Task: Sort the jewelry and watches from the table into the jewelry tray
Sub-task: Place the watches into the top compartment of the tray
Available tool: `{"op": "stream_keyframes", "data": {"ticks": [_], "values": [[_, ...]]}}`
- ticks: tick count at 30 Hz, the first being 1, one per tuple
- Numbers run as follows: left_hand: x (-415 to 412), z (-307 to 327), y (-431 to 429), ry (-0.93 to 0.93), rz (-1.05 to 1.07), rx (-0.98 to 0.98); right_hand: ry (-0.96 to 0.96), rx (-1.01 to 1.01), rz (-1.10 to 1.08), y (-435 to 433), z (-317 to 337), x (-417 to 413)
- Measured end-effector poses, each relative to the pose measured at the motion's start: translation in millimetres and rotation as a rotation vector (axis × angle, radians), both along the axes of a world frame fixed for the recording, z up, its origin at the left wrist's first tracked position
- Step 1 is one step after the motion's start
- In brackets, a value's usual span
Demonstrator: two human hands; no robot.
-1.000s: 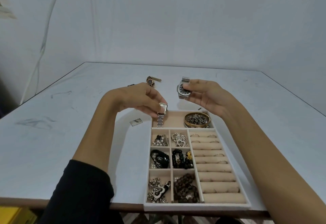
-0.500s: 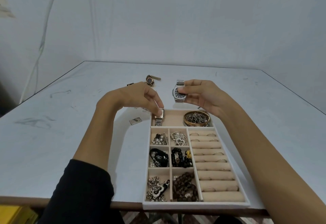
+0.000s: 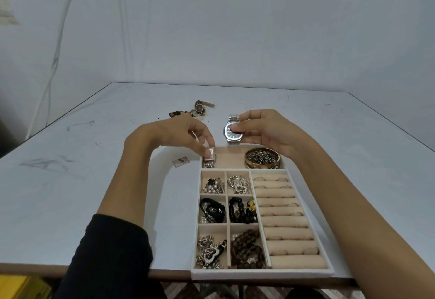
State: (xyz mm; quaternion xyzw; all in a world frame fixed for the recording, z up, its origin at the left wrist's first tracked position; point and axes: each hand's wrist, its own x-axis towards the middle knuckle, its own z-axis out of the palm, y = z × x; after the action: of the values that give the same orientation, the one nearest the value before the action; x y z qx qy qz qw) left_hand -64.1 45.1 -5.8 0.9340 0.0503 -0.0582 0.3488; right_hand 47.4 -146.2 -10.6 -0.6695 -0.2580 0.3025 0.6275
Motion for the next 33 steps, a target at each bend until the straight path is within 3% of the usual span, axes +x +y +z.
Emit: {"op": "stream_keyframes", "data": {"ticks": [6, 17, 33], "values": [[0.5, 0.4, -0.6, -0.022, 0.023, -0.008, -0.151, -0.152, 0.043, -1.2, 1.2, -7.2], [2.0, -2.5, 3.3, -0.022, 0.019, -0.029, -0.129, -0.227, 0.126, -4.8, 7.6, -10.2], [3.7, -7.3, 10.1, 0.021, 0.014, -0.054, -0.565, -0.458, 0.144, -6.8, 15.6, -19.0]]}}
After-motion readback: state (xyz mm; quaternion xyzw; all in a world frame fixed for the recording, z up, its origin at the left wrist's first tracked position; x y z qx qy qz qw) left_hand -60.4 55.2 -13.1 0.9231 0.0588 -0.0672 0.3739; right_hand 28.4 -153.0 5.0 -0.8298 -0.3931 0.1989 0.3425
